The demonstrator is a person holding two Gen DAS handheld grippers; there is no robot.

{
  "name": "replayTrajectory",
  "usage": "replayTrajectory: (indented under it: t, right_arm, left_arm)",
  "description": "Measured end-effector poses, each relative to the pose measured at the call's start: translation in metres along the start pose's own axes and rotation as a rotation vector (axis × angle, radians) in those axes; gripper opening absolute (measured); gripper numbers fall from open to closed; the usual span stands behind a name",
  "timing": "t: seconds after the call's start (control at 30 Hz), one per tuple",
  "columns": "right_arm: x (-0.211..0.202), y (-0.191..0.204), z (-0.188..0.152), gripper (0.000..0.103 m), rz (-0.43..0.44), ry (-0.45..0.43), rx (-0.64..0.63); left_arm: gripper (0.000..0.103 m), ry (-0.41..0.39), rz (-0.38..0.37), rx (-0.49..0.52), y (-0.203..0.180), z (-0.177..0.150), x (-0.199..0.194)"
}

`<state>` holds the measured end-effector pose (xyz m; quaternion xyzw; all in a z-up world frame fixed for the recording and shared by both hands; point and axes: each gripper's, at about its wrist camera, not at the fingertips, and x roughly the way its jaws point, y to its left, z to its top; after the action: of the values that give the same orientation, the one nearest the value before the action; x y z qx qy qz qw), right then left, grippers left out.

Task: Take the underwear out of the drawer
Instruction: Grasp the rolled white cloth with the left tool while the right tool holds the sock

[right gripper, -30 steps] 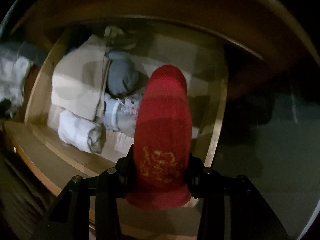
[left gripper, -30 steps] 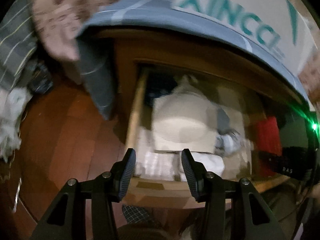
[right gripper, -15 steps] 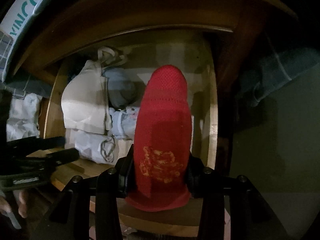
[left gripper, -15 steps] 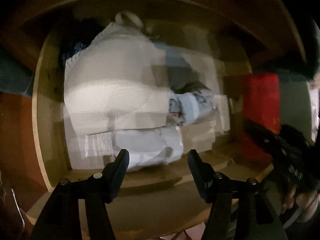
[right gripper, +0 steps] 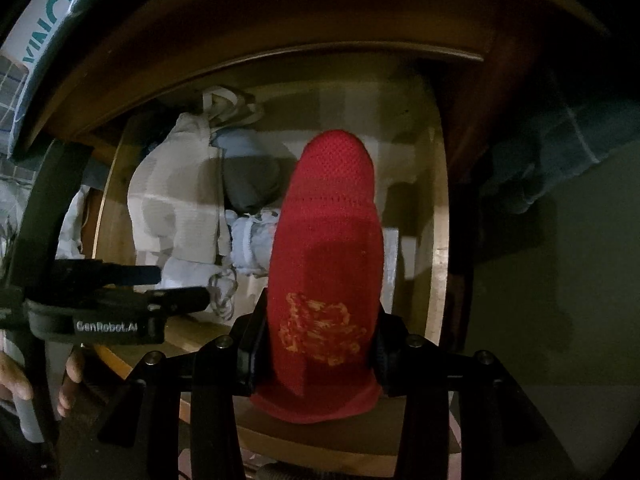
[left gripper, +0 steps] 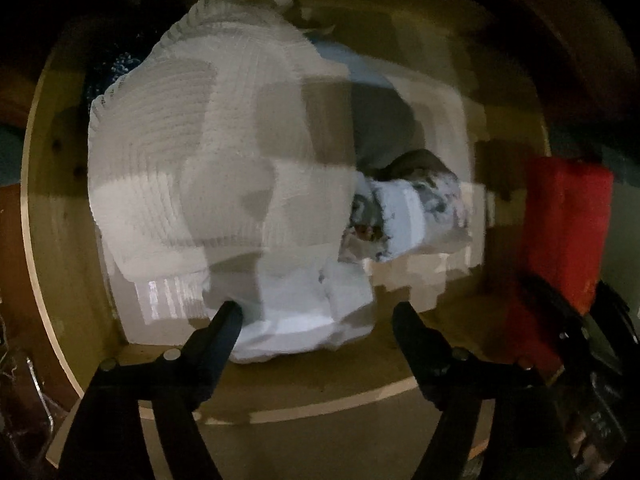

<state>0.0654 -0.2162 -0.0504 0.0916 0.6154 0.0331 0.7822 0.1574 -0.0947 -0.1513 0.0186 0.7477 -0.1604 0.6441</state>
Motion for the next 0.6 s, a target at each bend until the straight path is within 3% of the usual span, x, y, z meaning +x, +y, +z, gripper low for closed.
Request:
replayTrajectory:
  t: [0.3, 0.6]
  right_arm:
    - [0.000, 0.000, 0.000, 0.039, 0.002, 0.009, -0.005]
    - [0.001, 0.000, 0.000, 0.040, 0.002, 0.012, -0.004]
  left_arm:
    - [0.082, 0.066, 0.114, -0.007, -0.004, 0.011, 0.020]
    - [0.075, 0.040, 0.056, -0.069, 0.014, 0.014, 0.008]
